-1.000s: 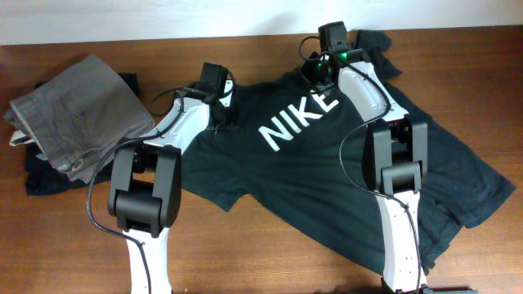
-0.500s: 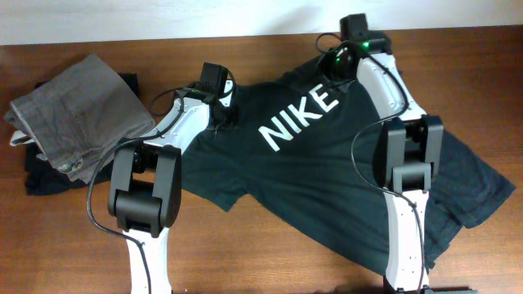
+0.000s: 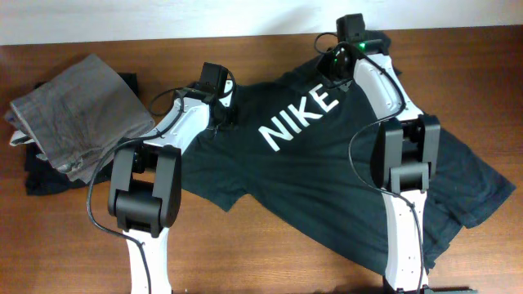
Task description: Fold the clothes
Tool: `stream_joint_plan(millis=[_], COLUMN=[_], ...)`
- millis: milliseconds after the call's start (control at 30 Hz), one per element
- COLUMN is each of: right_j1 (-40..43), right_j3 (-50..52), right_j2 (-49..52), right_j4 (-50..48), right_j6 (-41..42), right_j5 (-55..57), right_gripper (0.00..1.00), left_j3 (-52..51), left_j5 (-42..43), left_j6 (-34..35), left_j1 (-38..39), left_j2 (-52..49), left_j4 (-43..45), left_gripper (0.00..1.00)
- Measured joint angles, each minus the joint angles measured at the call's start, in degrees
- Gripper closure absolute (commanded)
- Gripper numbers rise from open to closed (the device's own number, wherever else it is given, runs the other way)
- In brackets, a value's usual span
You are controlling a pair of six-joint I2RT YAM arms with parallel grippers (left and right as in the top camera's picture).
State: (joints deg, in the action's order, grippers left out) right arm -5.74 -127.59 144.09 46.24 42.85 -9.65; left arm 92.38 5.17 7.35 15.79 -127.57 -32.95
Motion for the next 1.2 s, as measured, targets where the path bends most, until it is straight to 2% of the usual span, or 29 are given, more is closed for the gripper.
stream_joint_plan(millis=[533, 567, 633, 733, 867, 1200], right_j1=[-0.11, -0.11, -0.11, -0.11, -0.17, -0.92], right_j3=[0.0, 0.0, 0.0, 0.04, 0.04, 0.07], right_j2=[3.13, 3.15, 3.15, 3.32, 3.32, 3.32], right_j4=[-2.29, -2.4, -2.86, -3.45, -4.63, -12.68], right_j6=[0.61, 0.68, 0.37, 0.79, 0.66, 1.18], right_j5=[1.7, 1.7, 1.73, 1.7, 1.7, 0.48], right_gripper=[0.67, 0.68, 0.79, 0.81, 0.96, 0.96], left_j3=[0.0, 0.0, 0.0, 0.02, 0.04, 0.04], left_j5=[-0.68, -0.68, -0.68, -0.68, -0.68, -0.68], left_j6=[0.0, 0.0, 0.0, -0.02, 0.0, 0.0], left_j1=[0.0, 0.0, 0.0, 0.0, 0.0, 0.0], left_j2=[0.0, 0.0, 0.0, -0.02, -0.04, -0.04], left_j4=[0.09, 0.11, 0.11, 0.11, 0.09, 0.09], left_gripper=[0.99, 0.99, 0.99, 0.99, 0.99, 0.99])
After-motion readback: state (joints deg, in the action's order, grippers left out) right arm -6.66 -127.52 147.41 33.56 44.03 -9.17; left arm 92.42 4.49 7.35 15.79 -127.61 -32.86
